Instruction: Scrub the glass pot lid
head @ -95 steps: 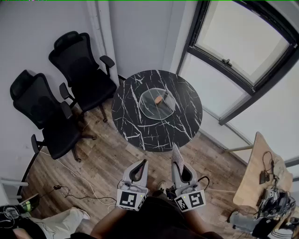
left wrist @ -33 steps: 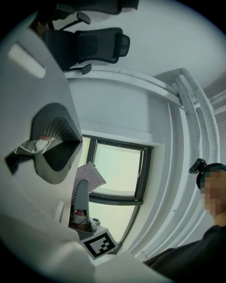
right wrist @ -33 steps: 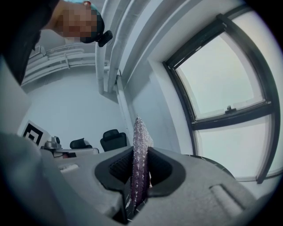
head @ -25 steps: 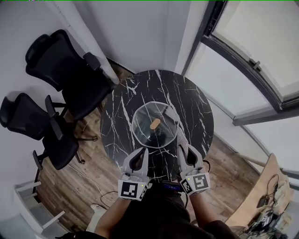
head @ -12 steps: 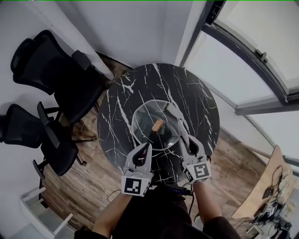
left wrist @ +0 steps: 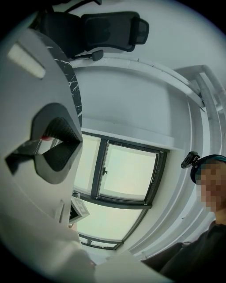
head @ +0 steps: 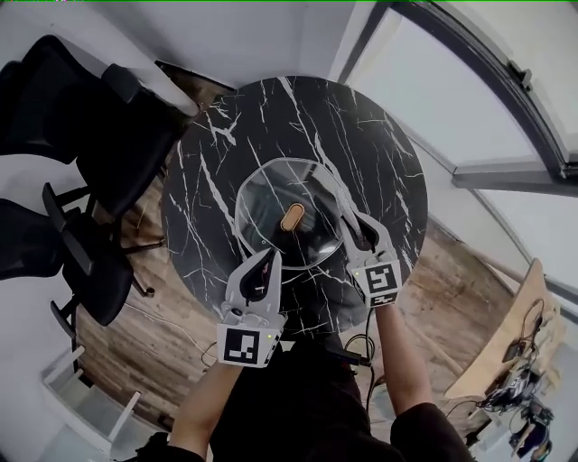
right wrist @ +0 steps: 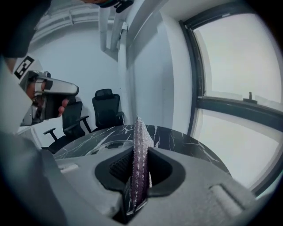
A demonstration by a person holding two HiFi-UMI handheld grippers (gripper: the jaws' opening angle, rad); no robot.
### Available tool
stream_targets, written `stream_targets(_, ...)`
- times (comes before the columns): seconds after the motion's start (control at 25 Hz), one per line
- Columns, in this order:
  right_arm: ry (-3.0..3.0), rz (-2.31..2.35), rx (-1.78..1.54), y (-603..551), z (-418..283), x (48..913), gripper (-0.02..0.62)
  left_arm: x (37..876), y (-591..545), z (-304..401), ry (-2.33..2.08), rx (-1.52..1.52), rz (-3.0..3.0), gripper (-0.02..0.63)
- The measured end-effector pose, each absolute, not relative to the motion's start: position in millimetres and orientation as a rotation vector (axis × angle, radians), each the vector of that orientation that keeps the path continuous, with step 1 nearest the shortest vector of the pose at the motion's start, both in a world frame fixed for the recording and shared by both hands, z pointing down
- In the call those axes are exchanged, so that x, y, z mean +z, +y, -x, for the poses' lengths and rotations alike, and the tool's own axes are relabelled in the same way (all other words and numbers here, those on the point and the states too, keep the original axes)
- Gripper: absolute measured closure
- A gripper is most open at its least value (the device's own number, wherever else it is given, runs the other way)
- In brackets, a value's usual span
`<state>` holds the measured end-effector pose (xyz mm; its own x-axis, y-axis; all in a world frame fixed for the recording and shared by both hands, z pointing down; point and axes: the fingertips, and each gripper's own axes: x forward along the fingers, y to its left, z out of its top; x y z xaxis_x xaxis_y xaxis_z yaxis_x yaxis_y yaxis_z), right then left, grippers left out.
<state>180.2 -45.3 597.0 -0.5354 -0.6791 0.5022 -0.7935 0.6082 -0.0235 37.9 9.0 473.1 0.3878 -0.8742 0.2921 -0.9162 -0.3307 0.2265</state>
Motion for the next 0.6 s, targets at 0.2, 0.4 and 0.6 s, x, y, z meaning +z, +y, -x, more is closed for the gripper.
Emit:
stream_targets(0.2, -2.323, -1.065, 0.264, -68.0, -176.5, 631.3, 0.522, 479.1, 7.6, -40.8, -1.560, 0.166, -2.295, 0.603)
stream_targets(0.4, -2.228, -0.946, 0.178, -82.9, -170.7, 668.0, 0.523, 481.2, 9.6, -43.8, -1.559, 0.174, -2.287, 0.603)
stream_targets(0.6, -2.193, -0.856, 0.158, -79.1, -162.2, 688.7, 0.523, 484.7, 13.8, -41.6, -1.561, 0.191, -2.272, 0.603)
